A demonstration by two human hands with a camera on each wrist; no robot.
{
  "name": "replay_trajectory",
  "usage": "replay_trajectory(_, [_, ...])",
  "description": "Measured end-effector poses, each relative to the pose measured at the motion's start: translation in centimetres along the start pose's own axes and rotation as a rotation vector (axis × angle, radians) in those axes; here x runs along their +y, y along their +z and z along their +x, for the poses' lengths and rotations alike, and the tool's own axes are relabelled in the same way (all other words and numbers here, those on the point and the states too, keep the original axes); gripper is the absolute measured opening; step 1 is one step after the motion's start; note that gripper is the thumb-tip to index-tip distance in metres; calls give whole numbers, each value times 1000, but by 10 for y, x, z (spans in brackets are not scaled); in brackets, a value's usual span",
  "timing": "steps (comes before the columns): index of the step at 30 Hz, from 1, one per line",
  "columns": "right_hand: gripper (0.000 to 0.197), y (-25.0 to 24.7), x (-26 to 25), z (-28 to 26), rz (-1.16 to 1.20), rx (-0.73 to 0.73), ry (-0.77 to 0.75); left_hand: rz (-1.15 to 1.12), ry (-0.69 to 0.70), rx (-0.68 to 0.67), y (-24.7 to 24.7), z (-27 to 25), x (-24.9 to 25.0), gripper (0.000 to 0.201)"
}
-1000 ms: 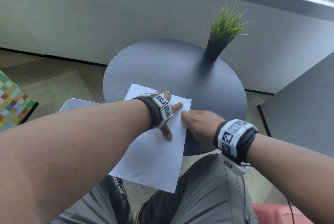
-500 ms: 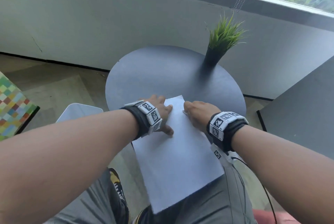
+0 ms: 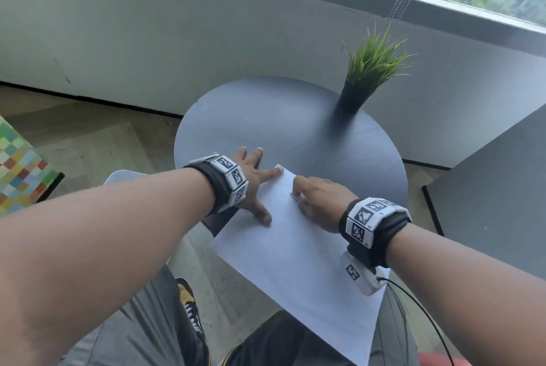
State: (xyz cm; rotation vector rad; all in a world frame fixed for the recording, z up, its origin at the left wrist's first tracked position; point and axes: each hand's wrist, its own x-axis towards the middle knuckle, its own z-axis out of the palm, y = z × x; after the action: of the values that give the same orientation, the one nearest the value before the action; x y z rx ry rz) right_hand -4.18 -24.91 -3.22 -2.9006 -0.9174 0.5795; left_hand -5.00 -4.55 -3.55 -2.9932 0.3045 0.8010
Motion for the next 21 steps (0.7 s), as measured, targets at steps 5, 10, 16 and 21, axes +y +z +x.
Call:
replay_trajectory(5, [22,-6,-9,16,10,22,-58,23,-5,-30,0,1,-3,127])
replay_trajectory(10, [15,-6,-7,31,-30,24,-118,31,9,-44,-2,1,-2,128])
replay_trajectory(16, [12,-9,1,38,-109,54,-221,41,17,-44,-2,3,-2,128])
replay_trajectory(21, [10,-3,-5,33,-71,-23,-280,40,13,-56,-2,2,-1,128])
